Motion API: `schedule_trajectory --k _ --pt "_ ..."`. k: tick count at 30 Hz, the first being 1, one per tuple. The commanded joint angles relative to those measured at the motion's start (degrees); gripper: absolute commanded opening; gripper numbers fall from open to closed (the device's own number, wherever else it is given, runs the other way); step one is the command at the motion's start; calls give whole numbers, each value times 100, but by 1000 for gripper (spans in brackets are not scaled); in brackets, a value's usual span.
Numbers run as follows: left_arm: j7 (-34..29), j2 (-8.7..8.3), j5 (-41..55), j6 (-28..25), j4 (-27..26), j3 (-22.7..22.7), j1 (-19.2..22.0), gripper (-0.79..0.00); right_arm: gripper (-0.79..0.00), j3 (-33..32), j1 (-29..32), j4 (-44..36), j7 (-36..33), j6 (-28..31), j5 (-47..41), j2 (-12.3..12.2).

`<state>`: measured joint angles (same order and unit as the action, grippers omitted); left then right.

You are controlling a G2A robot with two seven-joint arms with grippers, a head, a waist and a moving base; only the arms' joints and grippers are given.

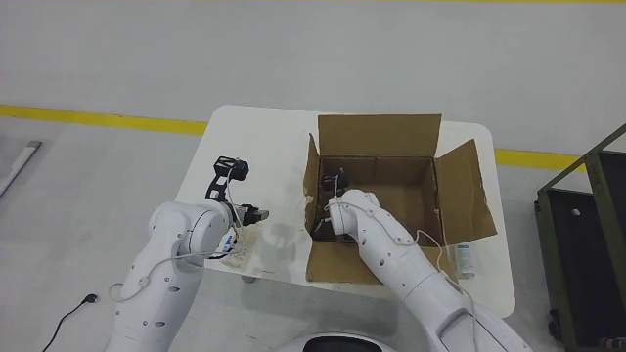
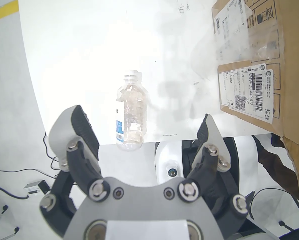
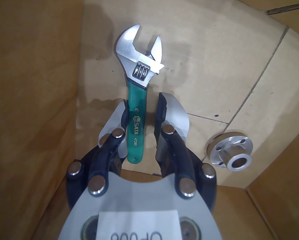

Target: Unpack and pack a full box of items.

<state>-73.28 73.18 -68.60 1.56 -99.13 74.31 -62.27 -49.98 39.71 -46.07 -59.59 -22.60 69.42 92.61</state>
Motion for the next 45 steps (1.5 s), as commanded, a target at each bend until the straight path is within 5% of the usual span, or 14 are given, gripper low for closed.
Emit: schedule_trajectory --k 1,18,45 --pt "0 0 0 0 0 0 0 0 -785 -55 18 -78 -17 -8 39 -18" --pt "0 0 0 0 0 0 0 0 -785 -644 453 -1022 -404 -28 736 -280" --pt "0 0 0 0 0 0 0 0 -785 -1032 969 -2161 -767 1322 2141 -557"
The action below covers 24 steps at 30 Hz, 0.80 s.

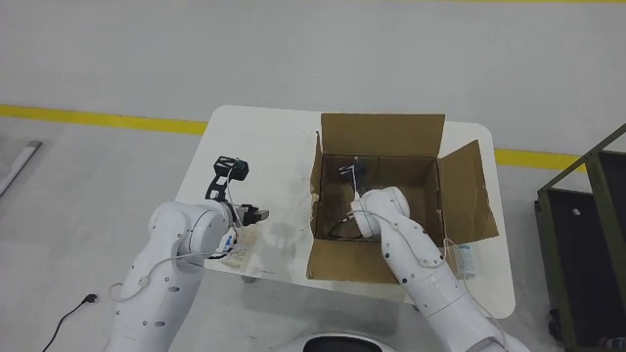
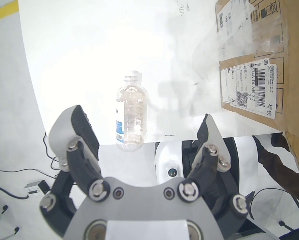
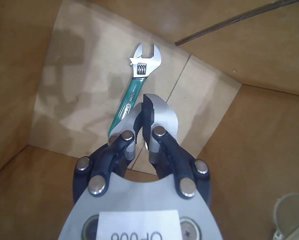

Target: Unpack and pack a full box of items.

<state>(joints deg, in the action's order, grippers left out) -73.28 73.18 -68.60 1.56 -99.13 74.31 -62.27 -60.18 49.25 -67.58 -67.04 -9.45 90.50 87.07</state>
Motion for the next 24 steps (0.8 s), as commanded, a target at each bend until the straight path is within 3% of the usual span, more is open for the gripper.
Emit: schedule_trajectory --k 1,5,12,13,14,17,21,24 --pt "0 0 0 0 0 0 0 0 -785 -24 26 -20 -28 18 45 -4" --pt "0 0 0 0 0 0 0 0 -785 -94 37 30 -46 26 -70 8" --pt "0 0 0 0 0 0 0 0 -760 -233 12 188 -90 -470 -516 84" --pt "0 0 0 0 0 0 0 0 -637 -243 3 212 -80 -566 -548 96" --pt "0 0 0 0 0 0 0 0 -570 -249 3 228 -62 -633 -617 110" --pt "0 0 0 0 0 0 0 0 -566 -247 -26 323 -30 -885 -691 147" --pt "0 0 0 0 0 0 0 0 -440 -234 -100 498 57 -1135 -766 197" --pt "0 0 0 0 0 0 0 0 -437 -223 -173 673 129 -1224 -829 230"
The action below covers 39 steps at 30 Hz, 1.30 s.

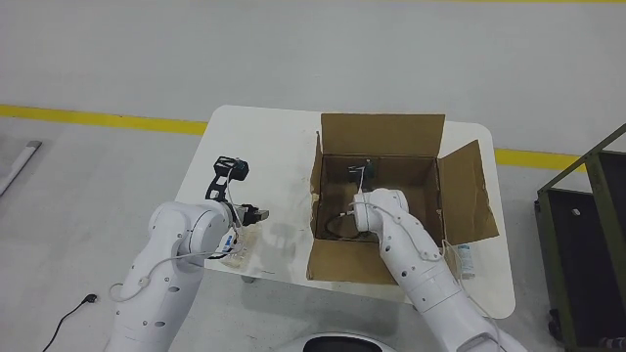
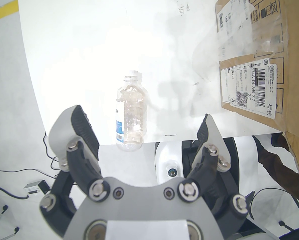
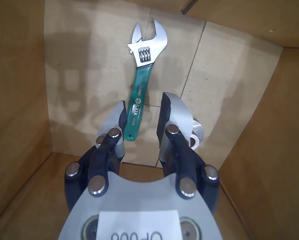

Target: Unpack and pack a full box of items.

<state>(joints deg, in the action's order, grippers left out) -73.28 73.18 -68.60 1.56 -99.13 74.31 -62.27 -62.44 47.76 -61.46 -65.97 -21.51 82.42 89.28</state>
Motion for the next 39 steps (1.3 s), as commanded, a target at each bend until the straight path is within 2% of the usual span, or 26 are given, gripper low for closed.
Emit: schedule_trajectory --k 1,12,26,39 --pt "0 0 0 0 0 0 0 0 -437 4 -50 123 38 -36 -40 19" --pt "0 0 0 0 0 0 0 0 -416 26 -328 765 275 -141 -301 131" --pt "0 0 0 0 0 0 0 0 -477 64 -472 1097 465 -401 -509 248" --pt "0 0 0 0 0 0 0 0 -480 15 -598 1395 531 -427 -563 295"
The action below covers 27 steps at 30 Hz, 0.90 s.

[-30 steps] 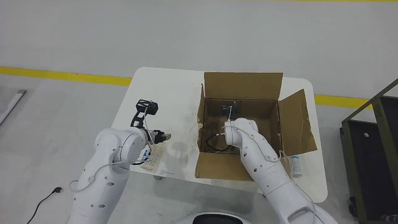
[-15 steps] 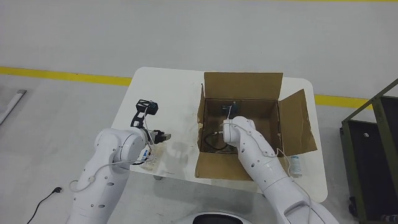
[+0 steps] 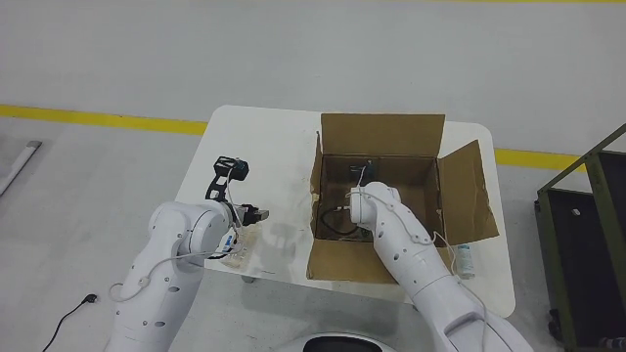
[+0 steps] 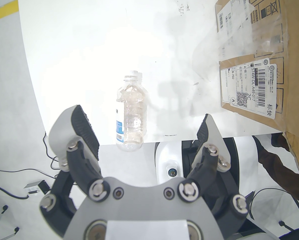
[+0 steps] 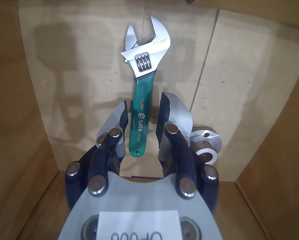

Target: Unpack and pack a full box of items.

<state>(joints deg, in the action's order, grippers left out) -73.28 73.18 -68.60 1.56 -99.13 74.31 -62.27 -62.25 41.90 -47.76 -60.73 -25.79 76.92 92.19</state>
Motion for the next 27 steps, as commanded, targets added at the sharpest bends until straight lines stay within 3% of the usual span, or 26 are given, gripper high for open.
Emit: schedule_trajectory --k 1,9,11,27 --pt "0 0 0 0 0 0 0 0 -483 -4 -23 49 19 3 -21 10" --pt "0 0 0 0 0 0 0 0 -646 29 -133 300 96 7 -70 62" --pt "0 0 0 0 0 0 0 0 -779 37 -165 360 107 23 -84 75" --pt "0 0 0 0 0 0 0 0 -785 -43 -166 192 152 186 -67 76"
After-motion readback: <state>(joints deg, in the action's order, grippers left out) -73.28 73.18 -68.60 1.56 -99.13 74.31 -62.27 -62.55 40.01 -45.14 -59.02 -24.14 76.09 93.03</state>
